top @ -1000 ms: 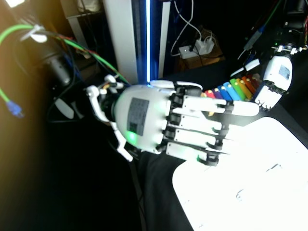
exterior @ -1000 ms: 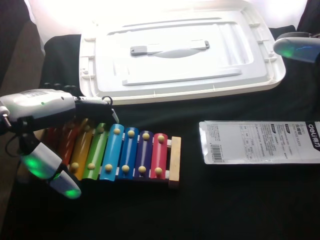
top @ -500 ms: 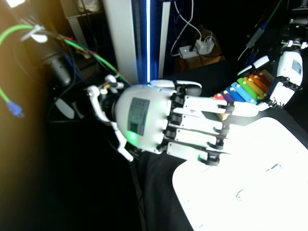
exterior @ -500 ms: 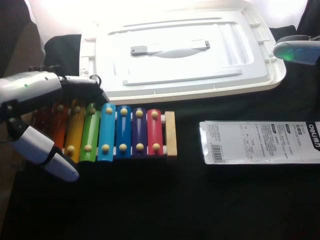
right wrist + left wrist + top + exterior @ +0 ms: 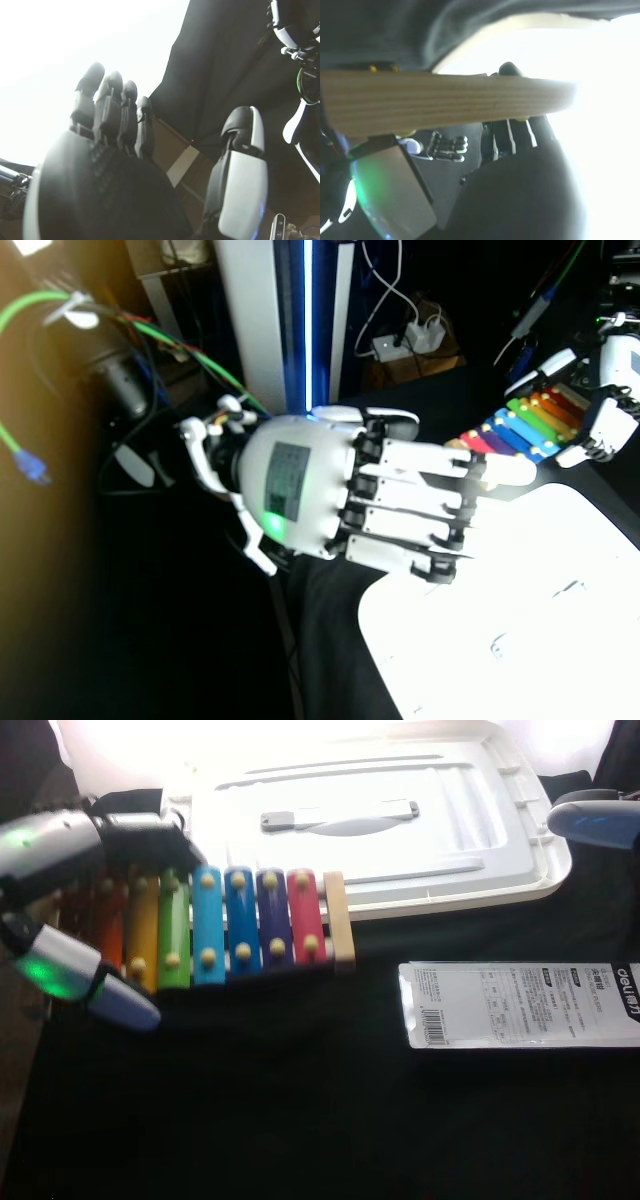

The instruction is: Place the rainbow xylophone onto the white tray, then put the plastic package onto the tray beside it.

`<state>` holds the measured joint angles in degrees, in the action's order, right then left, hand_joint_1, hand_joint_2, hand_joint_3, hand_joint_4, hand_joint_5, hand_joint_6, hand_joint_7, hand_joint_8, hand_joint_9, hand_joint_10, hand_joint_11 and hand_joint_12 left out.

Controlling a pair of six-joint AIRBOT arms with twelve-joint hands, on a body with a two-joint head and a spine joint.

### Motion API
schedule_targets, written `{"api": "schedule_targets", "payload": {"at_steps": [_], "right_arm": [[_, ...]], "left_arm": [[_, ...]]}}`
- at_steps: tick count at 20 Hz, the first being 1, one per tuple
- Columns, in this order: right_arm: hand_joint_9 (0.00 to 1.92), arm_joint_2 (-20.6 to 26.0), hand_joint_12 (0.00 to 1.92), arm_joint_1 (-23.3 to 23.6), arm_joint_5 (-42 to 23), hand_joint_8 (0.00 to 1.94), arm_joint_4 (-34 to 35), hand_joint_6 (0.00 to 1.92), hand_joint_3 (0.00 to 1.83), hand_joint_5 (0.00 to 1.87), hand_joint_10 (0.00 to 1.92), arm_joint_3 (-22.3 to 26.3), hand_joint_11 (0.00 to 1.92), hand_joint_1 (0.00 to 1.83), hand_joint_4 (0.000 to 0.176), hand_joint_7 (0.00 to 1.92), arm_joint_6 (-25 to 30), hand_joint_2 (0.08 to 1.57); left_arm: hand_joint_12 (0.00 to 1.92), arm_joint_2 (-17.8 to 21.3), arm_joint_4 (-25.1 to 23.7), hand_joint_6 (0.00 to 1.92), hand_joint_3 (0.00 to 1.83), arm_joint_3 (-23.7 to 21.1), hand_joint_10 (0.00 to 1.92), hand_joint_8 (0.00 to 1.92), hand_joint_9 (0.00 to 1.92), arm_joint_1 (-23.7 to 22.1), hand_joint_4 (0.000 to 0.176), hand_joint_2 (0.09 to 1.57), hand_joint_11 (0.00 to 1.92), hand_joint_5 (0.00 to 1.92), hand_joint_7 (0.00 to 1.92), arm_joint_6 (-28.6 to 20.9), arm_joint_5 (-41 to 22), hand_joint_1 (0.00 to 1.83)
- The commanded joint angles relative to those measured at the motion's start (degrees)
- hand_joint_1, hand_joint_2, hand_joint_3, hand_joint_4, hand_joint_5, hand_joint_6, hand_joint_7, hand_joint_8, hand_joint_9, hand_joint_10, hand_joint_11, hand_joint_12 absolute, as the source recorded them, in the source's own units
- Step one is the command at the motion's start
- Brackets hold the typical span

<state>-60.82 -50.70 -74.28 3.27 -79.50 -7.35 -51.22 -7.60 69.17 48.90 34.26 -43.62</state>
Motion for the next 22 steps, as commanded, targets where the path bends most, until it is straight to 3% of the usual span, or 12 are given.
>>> {"api": "schedule_targets", "payload": {"at_steps": [1,4,5,7,9,10,12,15,17,19,20,22], "right_arm": [[0.33,-0.08,0.65,0.49,-6.67,0.00,1.69,0.00,0.00,0.30,0.00,-0.18,0.06,0.94,0.074,0.37,0.61,0.85],[0.32,-0.11,0.59,0.49,-6.67,0.00,1.69,0.00,0.00,0.30,0.00,-0.19,0.07,0.93,0.074,0.36,0.61,0.84],[0.34,-0.11,0.59,0.49,-6.67,0.00,1.69,0.00,0.01,0.30,0.01,-0.19,0.11,0.93,0.064,0.36,0.61,0.85],[0.34,-0.11,0.58,0.49,-6.67,0.00,1.70,0.00,0.00,0.29,0.00,-0.18,0.11,0.93,0.053,0.36,0.61,0.85],[0.34,-0.16,0.57,0.49,-6.66,0.00,1.71,0.00,0.00,0.29,0.00,-0.18,0.11,0.93,0.051,0.36,0.61,0.84],[0.33,-0.21,0.57,0.49,-6.66,0.00,1.71,0.00,0.00,0.29,0.00,-0.17,0.11,0.93,0.051,0.35,0.61,0.84],[0.33,-0.24,0.57,0.49,-6.66,0.00,1.72,0.00,0.00,0.28,0.00,-0.14,0.10,0.94,0.053,0.34,0.61,0.84],[0.35,-0.24,0.56,0.49,-6.67,0.00,1.72,0.00,0.00,0.28,0.01,-0.06,0.10,0.96,0.045,0.33,0.61,0.82],[0.34,-0.37,0.55,0.49,-6.66,0.00,1.71,0.00,0.00,0.28,0.00,-0.03,0.10,0.96,0.046,0.34,0.61,0.82],[0.35,-0.48,0.49,0.49,-6.66,0.00,1.71,0.00,0.00,0.27,0.00,-0.03,0.14,0.93,0.033,0.33,0.61,0.81],[0.34,-0.50,0.48,0.49,-6.66,0.00,1.69,0.00,0.00,0.28,0.00,-0.04,0.12,0.94,0.036,0.33,0.61,0.81],[0.31,-0.54,0.46,0.49,-6.66,0.00,1.67,0.00,0.01,0.28,0.00,-0.06,0.09,0.96,0.050,0.33,0.61,0.83]], "left_arm": [[1.72,-0.11,2.84,1.33,0.00,0.64,1.53,1.37,0.77,-1.19,0.000,1.22,0.69,0.67,0.87,-0.30,-8.16,1.19],[1.78,-1.23,4.75,1.33,0.00,2.52,1.61,1.42,0.79,-2.59,0.000,1.23,0.70,0.66,0.86,-0.29,-8.16,1.20],[1.79,-2.01,5.54,1.39,0.01,3.62,1.62,1.42,0.78,-3.62,0.000,1.24,0.70,0.63,0.85,-0.29,-7.92,1.19],[1.69,-3.33,6.01,1.38,0.00,5.34,1.42,1.34,0.86,-5.39,0.000,1.21,0.74,0.62,0.81,-0.29,-6.71,1.32],[1.76,-5.16,6.18,1.31,0.00,7.41,1.55,1.33,0.92,-7.45,0.000,1.21,0.88,0.68,0.90,-0.29,-4.58,1.22],[1.81,-6.08,6.28,1.34,0.00,8.50,1.61,1.37,0.87,-8.68,0.000,1.22,0.84,0.66,0.87,-0.30,-3.61,1.21],[1.67,-7.79,6.33,1.28,0.00,10.51,1.48,1.25,0.91,-11.28,0.000,1.20,0.91,0.71,0.94,-0.30,-1.77,1.21],[1.72,-9.83,6.59,1.35,0.00,13.00,1.46,1.34,0.76,-14.18,0.000,1.22,0.74,0.67,0.85,-0.28,0.36,1.18],[1.61,-11.35,6.64,1.34,0.00,14.73,1.35,1.29,0.77,-16.09,0.000,1.22,0.74,0.69,0.87,0.02,2.10,1.18],[1.54,-12.87,6.83,1.34,0.00,16.51,1.27,1.29,0.77,-17.67,0.000,1.22,0.73,0.69,0.86,0.53,3.97,1.18],[1.69,-13.71,7.21,1.31,0.00,17.55,1.40,1.39,0.65,-18.22,0.000,1.23,0.61,0.71,0.81,0.59,4.80,1.17],[1.59,-15.29,7.78,1.35,0.00,19.51,1.34,1.36,0.67,-18.99,0.000,1.23,0.66,0.68,0.82,0.64,6.10,1.17]]}}
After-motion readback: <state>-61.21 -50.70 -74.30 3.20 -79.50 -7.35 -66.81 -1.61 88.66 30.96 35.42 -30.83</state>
